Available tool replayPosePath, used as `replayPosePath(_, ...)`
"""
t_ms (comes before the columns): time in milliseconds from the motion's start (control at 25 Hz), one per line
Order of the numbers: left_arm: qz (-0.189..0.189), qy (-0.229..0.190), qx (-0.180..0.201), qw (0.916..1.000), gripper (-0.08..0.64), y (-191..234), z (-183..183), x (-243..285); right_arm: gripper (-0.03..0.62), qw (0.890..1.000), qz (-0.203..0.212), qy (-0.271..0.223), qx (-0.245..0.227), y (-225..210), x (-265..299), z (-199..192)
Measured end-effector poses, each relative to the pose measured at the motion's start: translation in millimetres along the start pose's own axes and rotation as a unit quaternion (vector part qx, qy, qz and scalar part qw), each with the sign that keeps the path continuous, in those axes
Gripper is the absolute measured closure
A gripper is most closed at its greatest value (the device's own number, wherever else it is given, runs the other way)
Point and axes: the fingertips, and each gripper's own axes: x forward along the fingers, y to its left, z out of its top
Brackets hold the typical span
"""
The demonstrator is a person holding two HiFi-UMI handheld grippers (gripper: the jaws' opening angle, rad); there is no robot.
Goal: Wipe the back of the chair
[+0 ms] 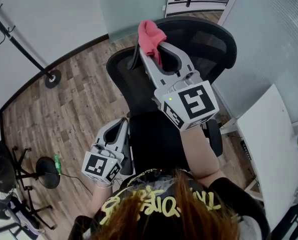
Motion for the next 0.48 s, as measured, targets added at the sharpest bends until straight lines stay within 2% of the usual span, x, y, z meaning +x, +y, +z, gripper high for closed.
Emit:
replayPosePath(160, -0.002, 0.002, 0.001, 1.0, 0.569, -0.1, 1.6, -6.0, 0.518, 1.0, 0.013, -0.003, 0.005, 14.9, 0.6, 2.7)
replayPosePath(400, -0.004, 0.007, 0.007, 0.9999, 0.569, -3.7, 0.2, -4.1, 0.518, 0.997, 0.076, -0.009, 0.015, 42.4, -2.2, 0.2)
replayPosePath(480, -0.006, 0.008, 0.009, 0.9999, 0.569, -7.3, 1.2, -3.1, 0.518, 0.996, 0.083, -0.012, 0.023, 44.5, -8.0, 2.1)
